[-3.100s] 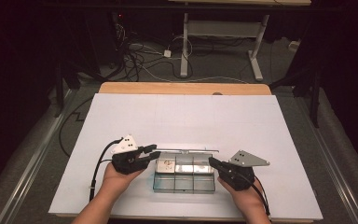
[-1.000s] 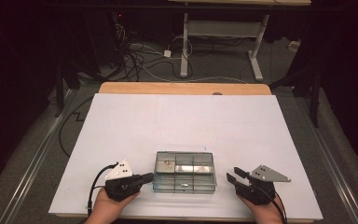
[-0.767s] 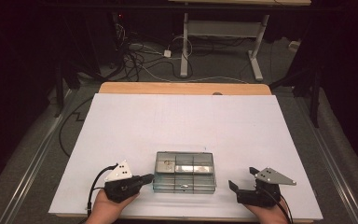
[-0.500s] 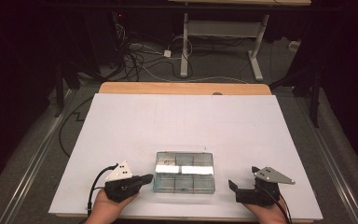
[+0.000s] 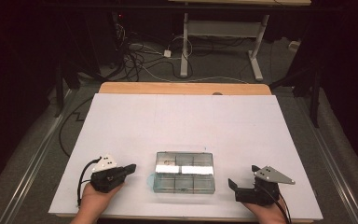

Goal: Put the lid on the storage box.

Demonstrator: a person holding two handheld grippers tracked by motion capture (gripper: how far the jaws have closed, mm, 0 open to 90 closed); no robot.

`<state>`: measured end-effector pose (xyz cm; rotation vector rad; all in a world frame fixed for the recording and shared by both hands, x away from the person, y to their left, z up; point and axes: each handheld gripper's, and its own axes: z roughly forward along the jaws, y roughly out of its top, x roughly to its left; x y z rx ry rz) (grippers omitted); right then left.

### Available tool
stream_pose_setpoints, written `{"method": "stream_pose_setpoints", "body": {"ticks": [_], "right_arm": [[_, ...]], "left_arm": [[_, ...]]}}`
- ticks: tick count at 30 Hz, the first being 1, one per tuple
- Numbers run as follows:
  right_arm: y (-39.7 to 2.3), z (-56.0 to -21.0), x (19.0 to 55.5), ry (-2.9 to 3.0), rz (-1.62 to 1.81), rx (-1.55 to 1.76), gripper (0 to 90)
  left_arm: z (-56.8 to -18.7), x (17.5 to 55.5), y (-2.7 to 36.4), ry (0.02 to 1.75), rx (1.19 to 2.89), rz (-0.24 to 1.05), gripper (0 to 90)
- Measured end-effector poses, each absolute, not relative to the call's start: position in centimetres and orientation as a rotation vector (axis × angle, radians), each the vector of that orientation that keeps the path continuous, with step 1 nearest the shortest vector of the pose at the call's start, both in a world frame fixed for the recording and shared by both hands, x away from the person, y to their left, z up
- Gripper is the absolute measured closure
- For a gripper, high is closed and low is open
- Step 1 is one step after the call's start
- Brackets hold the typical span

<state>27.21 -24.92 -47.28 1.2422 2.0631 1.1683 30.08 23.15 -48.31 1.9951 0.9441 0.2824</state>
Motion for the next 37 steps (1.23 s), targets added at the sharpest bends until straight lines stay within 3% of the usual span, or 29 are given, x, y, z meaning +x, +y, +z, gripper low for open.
{"method": "stream_pose_setpoints", "body": {"ticks": [8,11,17,22,25,27,37], "right_arm": [[-24.7,-47.3,27.2,2.065,1.169,1.234,0.0],[-24.6,-47.4,27.2,2.065,1.169,1.23,0.0],[-24.4,-47.5,27.2,2.068,1.167,1.224,0.0],[-24.3,-47.5,27.3,2.075,1.163,1.217,0.0],[-24.2,-47.4,27.2,2.073,1.172,1.213,0.0],[-24.2,-47.3,27.2,2.065,1.178,1.206,0.0],[-24.1,-47.3,27.2,2.059,1.192,1.208,0.0]], "left_arm": [[-48.4,30.4,23.4,0.947,2.002,0.303,80.7],[-48.5,30.5,23.1,0.928,2.025,0.303,67.5],[-48.6,30.7,22.6,0.904,2.059,0.274,32.3],[-48.6,31.0,22.8,0.924,2.039,0.27,15.7],[-48.5,30.8,22.9,0.919,2.011,0.3,11.2],[-48.4,30.8,22.9,0.912,1.986,0.309,0.0],[-48.4,31.1,22.8,0.914,1.972,0.308,0.0]]}}
